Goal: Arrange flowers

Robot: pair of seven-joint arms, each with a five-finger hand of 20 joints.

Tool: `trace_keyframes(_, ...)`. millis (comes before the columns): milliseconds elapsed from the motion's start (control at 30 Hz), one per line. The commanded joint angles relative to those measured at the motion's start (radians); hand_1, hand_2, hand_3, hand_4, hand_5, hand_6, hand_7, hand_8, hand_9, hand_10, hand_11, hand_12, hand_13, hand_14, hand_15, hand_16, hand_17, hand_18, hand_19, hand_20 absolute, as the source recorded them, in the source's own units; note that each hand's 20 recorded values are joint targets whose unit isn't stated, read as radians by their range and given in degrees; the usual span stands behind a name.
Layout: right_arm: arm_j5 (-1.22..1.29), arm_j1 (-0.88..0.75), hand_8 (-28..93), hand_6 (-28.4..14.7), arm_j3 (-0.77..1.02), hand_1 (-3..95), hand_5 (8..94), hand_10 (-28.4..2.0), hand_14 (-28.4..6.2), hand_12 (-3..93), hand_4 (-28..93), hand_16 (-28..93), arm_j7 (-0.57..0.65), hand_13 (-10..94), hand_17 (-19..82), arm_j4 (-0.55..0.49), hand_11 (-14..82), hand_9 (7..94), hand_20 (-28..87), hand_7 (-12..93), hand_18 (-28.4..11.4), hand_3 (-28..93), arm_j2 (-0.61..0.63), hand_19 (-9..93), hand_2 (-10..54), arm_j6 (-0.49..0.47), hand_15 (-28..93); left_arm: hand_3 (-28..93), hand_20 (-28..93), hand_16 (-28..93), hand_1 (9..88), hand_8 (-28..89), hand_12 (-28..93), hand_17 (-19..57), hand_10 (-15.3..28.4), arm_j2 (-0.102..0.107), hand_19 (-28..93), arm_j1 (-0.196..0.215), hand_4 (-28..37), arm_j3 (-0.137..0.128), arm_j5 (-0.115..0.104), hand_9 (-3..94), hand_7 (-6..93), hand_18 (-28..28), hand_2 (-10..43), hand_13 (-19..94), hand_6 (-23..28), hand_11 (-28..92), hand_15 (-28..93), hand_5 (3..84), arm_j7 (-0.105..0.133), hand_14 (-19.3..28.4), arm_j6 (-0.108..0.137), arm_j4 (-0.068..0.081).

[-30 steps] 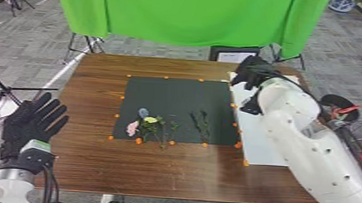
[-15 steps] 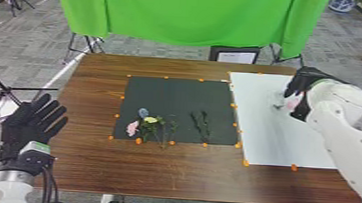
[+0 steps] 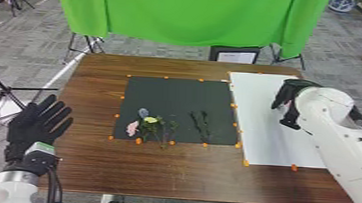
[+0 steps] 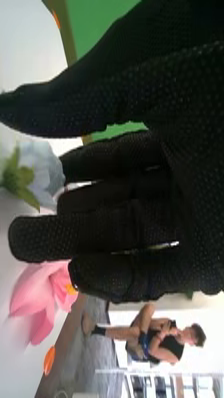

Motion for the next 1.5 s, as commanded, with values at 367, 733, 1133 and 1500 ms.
trace_keyframes(367,-0.109,-0.085,0,3.2,-0.044,63.0,77.0,-6.5,-4.2,36.5,-28,43,-0.029,77,39,-0.007,6.6,88.0,35,22,-18.4,63,0.024,81,-8.9,0.211,30,75,9,-5,27.5,-8,13,-8.3,16.7,-0.007,38,-0.005,-27.6,0.010,0.006,34.0,13.4,16.4,11.0,23,10.2,21,36,40.6,-0.014,16.7,-0.012,0.000)
trace_keyframes(733,-0.170,-0.043,1,3.1,-0.121,64.4,79.6,-6.7,-4.1,41.0,-28,46,-0.106,78,39,-0.187,7.3,90.2,37,21,-18.1,63,0.025,80,-9.4,0.301,32,75,9,-6,27.4,-8,13,-8.3,16.8,-0.004,38,0.022,-27.6,-0.010,-0.001,34.2,13.3,16.4,11.0,23,10.2,21,36,40.7,-0.006,16.7,-0.007,-0.006)
trace_keyframes(1133,-0.105,0.033,0,2.5,-0.280,62.2,79.7,-6.8,-4.5,40.0,-28,45,-0.156,78,39,-0.262,7.0,90.1,37,21,-19.2,66,-0.207,80,-9.5,0.248,32,75,9,-6,27.5,-8,13,-8.3,16.7,-0.007,38,-0.011,-27.8,0.000,0.021,34.2,13.4,16.4,11.2,23,10.2,21,36,40.8,-0.044,16.8,0.006,0.000)
trace_keyframes(1500,-0.126,0.018,0,2.7,-0.374,61.1,79.3,-6.8,-4.7,39.1,-28,44,-0.181,78,39,-0.206,6.7,89.8,37,21,-19.5,68,-0.298,81,-9.5,0.200,33,75,9,-6,27.6,-8,13,-8.3,16.7,-0.009,38,-0.010,-27.9,-0.016,0.036,34.3,13.4,16.4,11.9,23,10.2,21,36,40.9,-0.071,16.8,0.002,0.000)
